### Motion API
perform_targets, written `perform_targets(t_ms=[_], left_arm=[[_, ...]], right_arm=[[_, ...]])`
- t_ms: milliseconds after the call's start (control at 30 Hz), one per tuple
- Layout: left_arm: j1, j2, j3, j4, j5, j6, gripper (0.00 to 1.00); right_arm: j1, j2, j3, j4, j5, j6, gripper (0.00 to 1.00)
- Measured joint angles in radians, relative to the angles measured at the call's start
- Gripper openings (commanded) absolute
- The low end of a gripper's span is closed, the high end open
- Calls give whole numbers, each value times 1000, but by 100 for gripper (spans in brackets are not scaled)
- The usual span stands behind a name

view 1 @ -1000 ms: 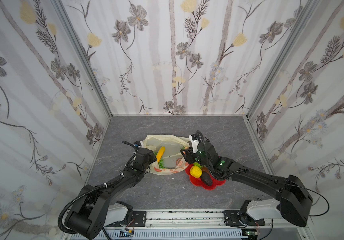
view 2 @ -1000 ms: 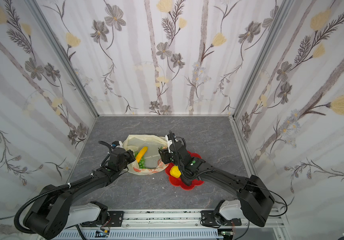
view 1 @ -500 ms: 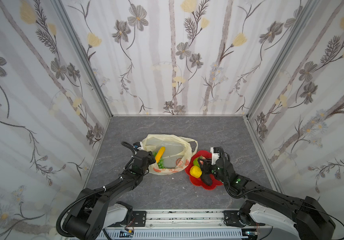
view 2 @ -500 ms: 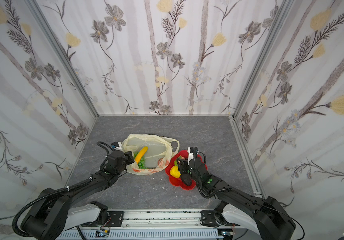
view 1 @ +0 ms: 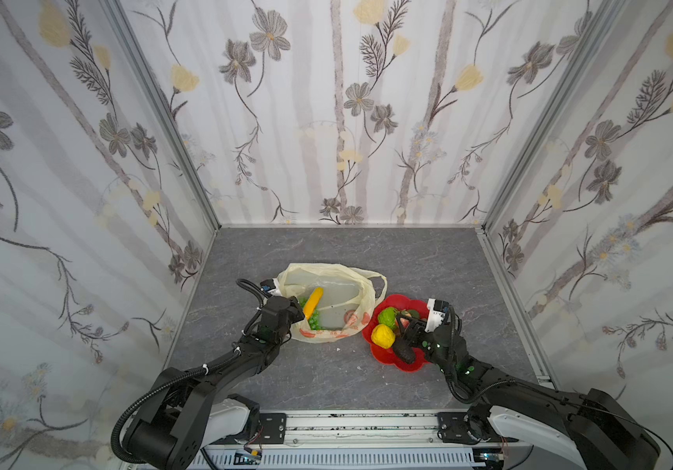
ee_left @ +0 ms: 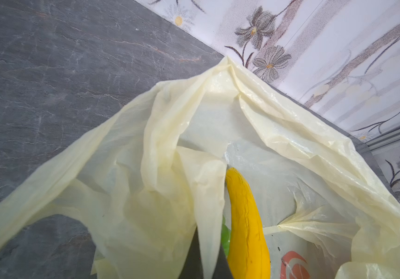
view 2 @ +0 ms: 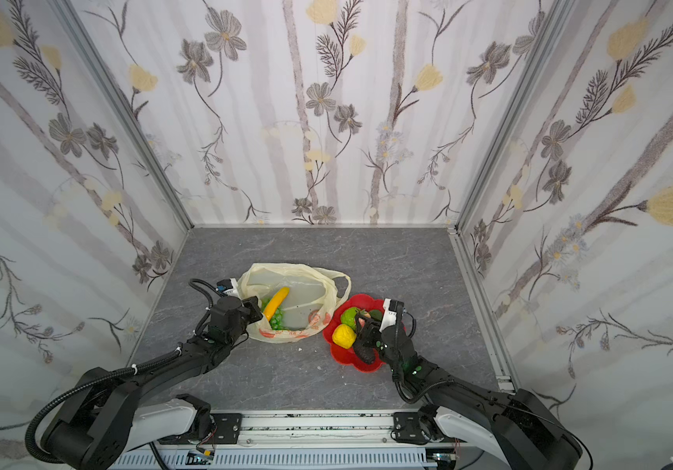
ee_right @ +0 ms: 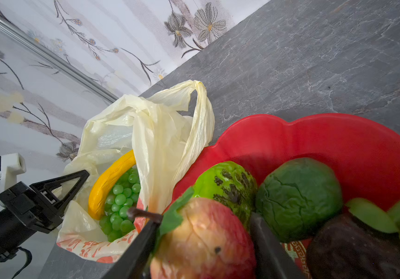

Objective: Take fruits out of the plastic bag
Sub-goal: Place the fruit on the plate.

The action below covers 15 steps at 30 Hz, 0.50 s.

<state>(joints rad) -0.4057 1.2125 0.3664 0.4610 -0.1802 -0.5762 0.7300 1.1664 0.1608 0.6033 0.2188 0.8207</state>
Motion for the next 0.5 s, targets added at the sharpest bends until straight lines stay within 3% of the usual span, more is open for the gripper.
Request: perform_targets(t_ms=[200, 500], left_arm=[[1, 0, -3, 3, 0, 0, 0], [2, -5, -8, 6, -1, 0, 0]], right_arm=[[0, 56, -30, 79, 1, 46, 56], [0, 93, -40, 123, 23, 88, 70]])
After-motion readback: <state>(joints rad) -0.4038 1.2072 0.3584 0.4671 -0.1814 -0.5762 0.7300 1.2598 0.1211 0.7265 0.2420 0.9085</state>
